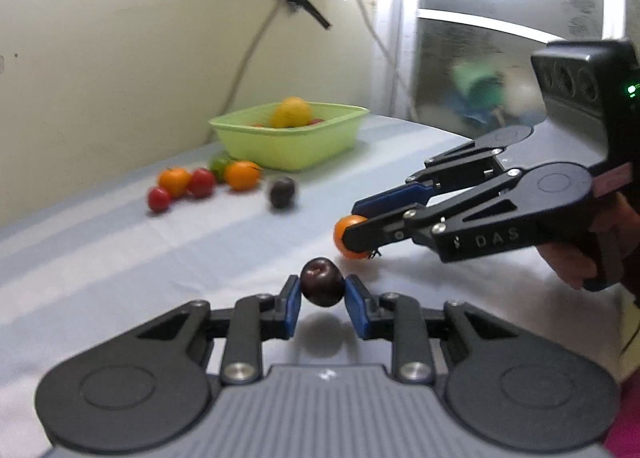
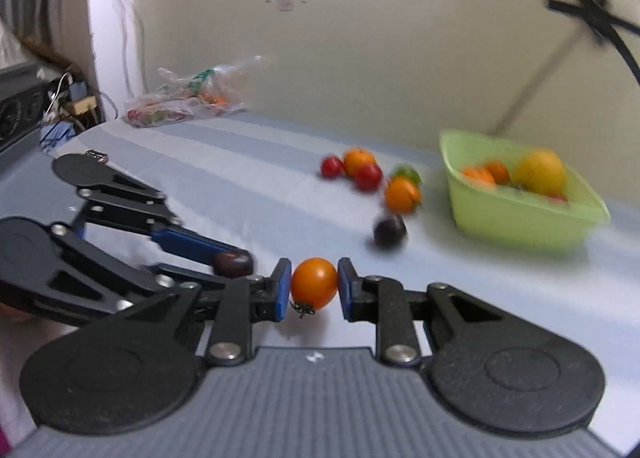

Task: Organize fruits
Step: 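Lift both held tomatoes and carry them toward the green basin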

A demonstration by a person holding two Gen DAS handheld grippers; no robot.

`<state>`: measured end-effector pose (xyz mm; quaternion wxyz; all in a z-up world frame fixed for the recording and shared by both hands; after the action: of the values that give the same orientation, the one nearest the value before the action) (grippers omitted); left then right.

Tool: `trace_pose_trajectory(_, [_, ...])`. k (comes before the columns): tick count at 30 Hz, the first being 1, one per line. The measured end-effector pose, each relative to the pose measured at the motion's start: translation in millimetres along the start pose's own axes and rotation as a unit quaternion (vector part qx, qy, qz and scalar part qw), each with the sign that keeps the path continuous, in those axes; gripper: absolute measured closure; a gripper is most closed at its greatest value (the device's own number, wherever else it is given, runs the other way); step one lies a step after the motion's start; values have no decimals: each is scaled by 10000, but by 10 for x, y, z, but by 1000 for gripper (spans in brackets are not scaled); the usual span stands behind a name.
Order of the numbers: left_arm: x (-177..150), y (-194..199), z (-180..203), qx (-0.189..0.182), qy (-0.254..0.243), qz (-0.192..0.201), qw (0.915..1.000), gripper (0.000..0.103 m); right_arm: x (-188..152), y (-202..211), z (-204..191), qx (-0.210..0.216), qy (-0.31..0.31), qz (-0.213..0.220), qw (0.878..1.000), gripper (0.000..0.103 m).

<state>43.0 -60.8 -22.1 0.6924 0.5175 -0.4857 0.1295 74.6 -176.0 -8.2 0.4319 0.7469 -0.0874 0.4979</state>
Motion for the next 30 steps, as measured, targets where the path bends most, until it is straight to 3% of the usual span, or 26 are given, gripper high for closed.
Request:
trace_pose_trajectory(4, [-81, -11, 177, -114, -25, -107, 9999, 78, -223, 218, 62, -183, -269, 46, 9995, 75])
trace_pose_trajectory(7, [-107, -68, 211, 1, -71, -205, 9998, 76, -272, 302, 49, -238, -345, 182, 9990, 74])
trace_pose_trajectory(15, [-86, -136, 235, 180, -119, -316, 9993, 76, -306, 208, 101, -402, -303, 191, 9985, 71])
trace_pose_trajectory(22, [-27, -188, 212, 172, -54, -264, 9995, 78, -325, 180, 165, -300, -425, 229, 9984, 73])
trace_pose_trajectory(26, [215, -231, 76, 78, 73, -72, 9999, 78, -222, 230, 283, -258, -609, 390, 9971, 73])
trace_pose_trajectory(30, [634, -380, -142, -95, 350, 220, 9991, 78, 79, 315, 484, -556, -543, 854, 9933, 73])
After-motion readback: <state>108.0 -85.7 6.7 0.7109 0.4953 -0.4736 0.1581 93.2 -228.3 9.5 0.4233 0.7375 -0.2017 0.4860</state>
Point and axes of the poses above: each gripper's, at about its wrist camera, not at the fingertips, and y roughly against the way its jaws point, z to its right, x to its top, the point moved 7 cm from there along -y, roughly the way its jaws point, and after that the axes turned 4 degrees about -y, right-handed, at the moved point
